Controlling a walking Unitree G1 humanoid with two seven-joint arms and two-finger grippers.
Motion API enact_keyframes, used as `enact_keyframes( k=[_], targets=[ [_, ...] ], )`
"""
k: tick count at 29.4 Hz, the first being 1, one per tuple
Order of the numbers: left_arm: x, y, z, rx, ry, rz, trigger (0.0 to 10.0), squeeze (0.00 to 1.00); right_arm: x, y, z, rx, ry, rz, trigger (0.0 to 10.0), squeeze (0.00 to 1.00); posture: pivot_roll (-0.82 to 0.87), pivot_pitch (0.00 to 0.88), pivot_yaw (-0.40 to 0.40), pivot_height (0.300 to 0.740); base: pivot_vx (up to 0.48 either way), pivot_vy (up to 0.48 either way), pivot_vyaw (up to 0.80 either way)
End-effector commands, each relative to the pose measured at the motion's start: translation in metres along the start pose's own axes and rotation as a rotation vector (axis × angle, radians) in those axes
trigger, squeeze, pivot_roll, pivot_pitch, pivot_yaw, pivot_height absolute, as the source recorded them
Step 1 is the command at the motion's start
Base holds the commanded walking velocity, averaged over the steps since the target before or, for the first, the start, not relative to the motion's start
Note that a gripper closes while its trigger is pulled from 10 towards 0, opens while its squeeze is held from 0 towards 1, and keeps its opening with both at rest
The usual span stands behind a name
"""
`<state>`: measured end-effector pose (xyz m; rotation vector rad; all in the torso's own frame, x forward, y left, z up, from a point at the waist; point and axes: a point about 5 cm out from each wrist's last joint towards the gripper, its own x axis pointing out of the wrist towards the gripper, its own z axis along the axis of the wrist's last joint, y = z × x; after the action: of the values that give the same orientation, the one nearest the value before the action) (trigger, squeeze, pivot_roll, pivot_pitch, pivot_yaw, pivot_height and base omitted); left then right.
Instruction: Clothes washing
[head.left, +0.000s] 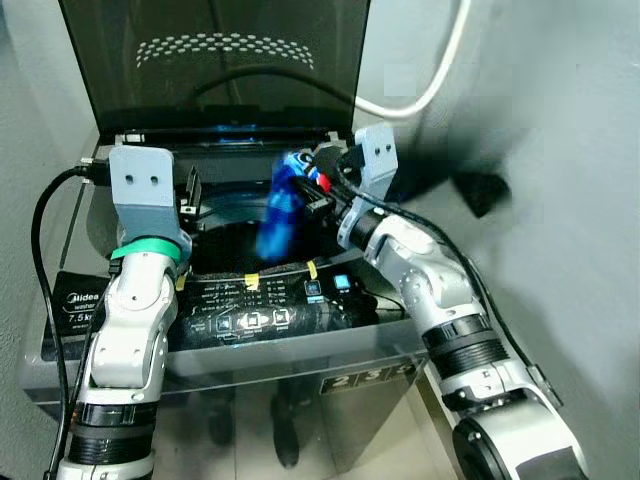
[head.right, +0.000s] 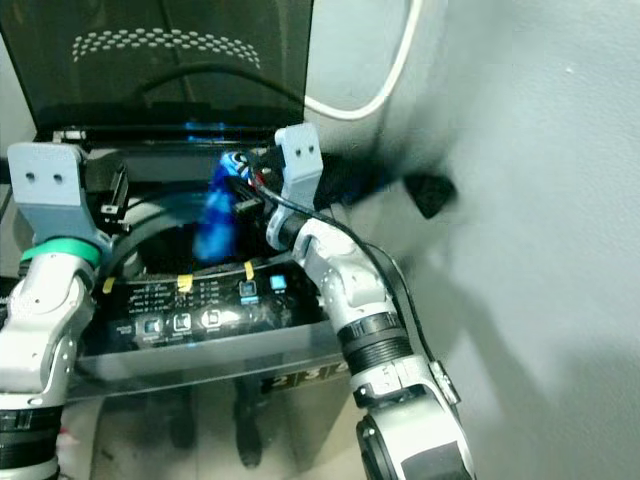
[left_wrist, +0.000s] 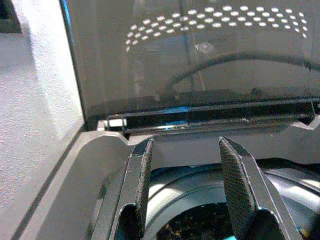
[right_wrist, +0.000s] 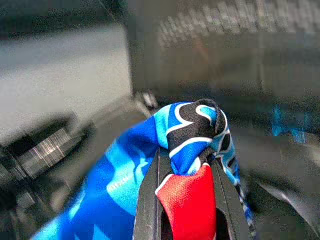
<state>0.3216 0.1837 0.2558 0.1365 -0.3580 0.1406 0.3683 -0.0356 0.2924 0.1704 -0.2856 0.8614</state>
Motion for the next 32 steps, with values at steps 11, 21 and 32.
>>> enact_keyframes(
  k=[11, 21, 32],
  targets=[
    [-0.002, -0.001, -0.008, 0.033, 0.065, -0.035, 10.0, 0.00, -0.015, 0.003, -0.014, 0.041, 0.022, -0.035, 10.0, 0.00, 0.15, 0.026, -0.013, 0.740, 0.000, 0.124, 0.00],
    [-0.002, -0.001, -0.008, 0.040, 0.068, -0.039, 10.0, 0.00, -0.017, 0.006, -0.017, 0.052, 0.018, -0.035, 10.0, 0.00, 0.15, 0.026, -0.013, 0.740, 0.000, 0.480, 0.00],
    [-0.003, 0.013, -0.016, 0.054, 0.157, 0.037, 10.0, 0.00, -0.021, 0.009, -0.019, 0.048, 0.022, -0.033, 10.0, 0.00, 0.16, 0.025, -0.002, 0.740, 0.000, -0.091, 0.00]
  ],
)
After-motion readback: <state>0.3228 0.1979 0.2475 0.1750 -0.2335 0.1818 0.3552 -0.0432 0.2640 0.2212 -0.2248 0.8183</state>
